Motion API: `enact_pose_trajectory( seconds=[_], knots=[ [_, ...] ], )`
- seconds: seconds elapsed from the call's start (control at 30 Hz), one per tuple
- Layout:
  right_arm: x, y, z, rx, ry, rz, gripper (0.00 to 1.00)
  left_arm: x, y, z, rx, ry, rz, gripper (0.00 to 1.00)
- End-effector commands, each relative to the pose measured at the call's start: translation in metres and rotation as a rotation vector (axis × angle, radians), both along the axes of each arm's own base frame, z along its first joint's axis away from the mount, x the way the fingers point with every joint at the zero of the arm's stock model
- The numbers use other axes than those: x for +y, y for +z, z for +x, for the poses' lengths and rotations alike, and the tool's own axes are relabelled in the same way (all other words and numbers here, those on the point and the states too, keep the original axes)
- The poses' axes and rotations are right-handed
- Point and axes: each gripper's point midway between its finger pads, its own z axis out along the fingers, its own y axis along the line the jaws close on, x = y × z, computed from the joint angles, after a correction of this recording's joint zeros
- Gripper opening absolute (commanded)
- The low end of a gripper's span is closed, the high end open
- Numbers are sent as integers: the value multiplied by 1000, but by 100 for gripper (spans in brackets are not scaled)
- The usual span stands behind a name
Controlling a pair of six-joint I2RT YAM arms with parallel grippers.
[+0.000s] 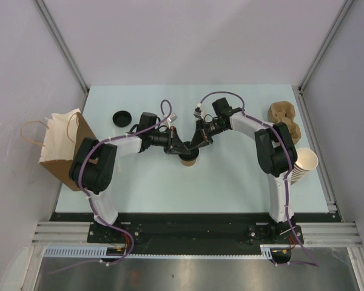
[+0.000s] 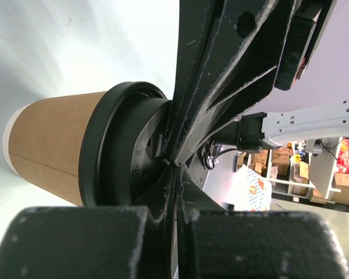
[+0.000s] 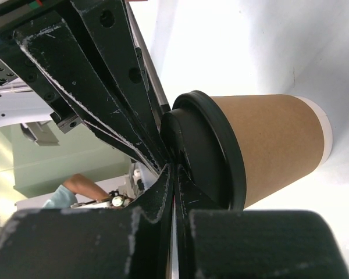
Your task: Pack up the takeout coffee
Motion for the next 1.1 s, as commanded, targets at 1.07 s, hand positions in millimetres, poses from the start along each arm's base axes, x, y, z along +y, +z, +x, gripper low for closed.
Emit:
enact_pose_trajectory(
  seconds=[1.07],
  knots=[
    [10,-28,-17,-111,103,-88,3,1,-22,-3,-103,63,103,1]
  ],
)
